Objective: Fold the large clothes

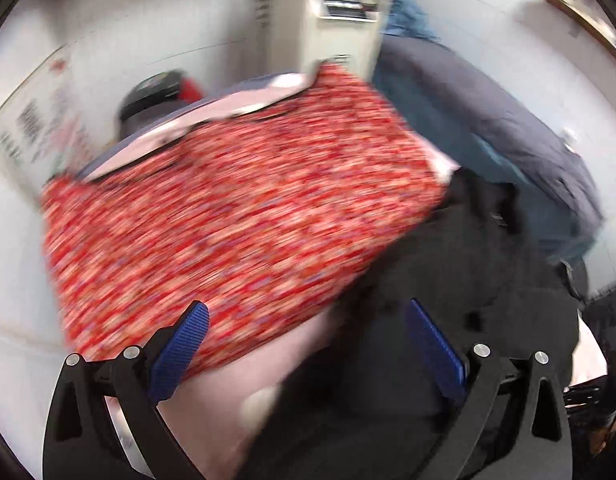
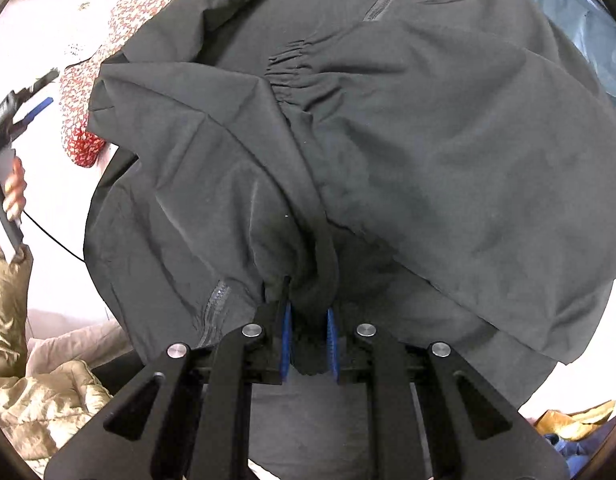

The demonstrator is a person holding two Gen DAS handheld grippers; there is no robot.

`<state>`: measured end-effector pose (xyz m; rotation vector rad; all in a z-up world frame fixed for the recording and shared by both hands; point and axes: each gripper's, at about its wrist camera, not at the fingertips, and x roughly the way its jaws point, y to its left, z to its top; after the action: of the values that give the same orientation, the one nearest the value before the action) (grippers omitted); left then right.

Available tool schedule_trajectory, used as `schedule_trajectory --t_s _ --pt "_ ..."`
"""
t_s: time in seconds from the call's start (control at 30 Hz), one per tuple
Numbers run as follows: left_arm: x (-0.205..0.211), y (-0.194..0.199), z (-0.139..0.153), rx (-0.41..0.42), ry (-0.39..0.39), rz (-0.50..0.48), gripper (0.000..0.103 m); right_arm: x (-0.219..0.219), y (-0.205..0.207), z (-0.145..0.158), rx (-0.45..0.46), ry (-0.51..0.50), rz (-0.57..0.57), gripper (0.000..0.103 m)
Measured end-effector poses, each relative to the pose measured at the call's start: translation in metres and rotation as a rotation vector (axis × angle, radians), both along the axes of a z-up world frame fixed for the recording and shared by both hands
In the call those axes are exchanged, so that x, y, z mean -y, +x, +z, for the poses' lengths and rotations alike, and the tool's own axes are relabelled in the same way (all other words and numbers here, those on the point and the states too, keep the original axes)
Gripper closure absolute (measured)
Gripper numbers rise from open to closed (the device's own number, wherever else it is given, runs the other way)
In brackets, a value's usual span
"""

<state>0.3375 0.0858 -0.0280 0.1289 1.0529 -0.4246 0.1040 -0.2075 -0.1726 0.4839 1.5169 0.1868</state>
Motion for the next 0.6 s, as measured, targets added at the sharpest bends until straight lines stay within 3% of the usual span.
schedule_trajectory --t_s 0.17,0.23,0.4,0.47,0.5,0.57,0.6 --pt "0.093 0.004 -0.012 -0.003 0.017 -0.175 0.007 -0.003 -0.004 0.007 0.008 0.006 -0.022 0.088" --pt "0.121 0.007 -0.025 -0.013 0.060 -0.218 0.006 -0.004 -0.005 0.010 0.016 0.003 -0.023 0.088" --pt "0.186 0.014 -0.092 -0.032 0.423 -0.323 0.009 -0.004 -0.007 0.022 0.027 -0.020 0.015 0.088" --pt "0.195 0.008 -0.106 -0.022 0.520 -0.376 0.036 -0.002 -0.010 0.031 0.040 -0.042 0.031 0.088" --pt "0.196 0.006 -0.107 -0.006 0.550 -0.392 0.041 -0.001 -0.011 0.036 0.046 -0.052 0.034 0.088" --pt "0.195 0.008 -0.107 0.044 0.620 -0.407 0.076 0.000 -0.013 0.050 0.069 -0.075 0.061 0.088" --pt "0.190 0.019 -0.100 0.061 0.622 -0.377 0.082 0.002 -0.014 0.059 0.092 -0.098 0.081 0.088"
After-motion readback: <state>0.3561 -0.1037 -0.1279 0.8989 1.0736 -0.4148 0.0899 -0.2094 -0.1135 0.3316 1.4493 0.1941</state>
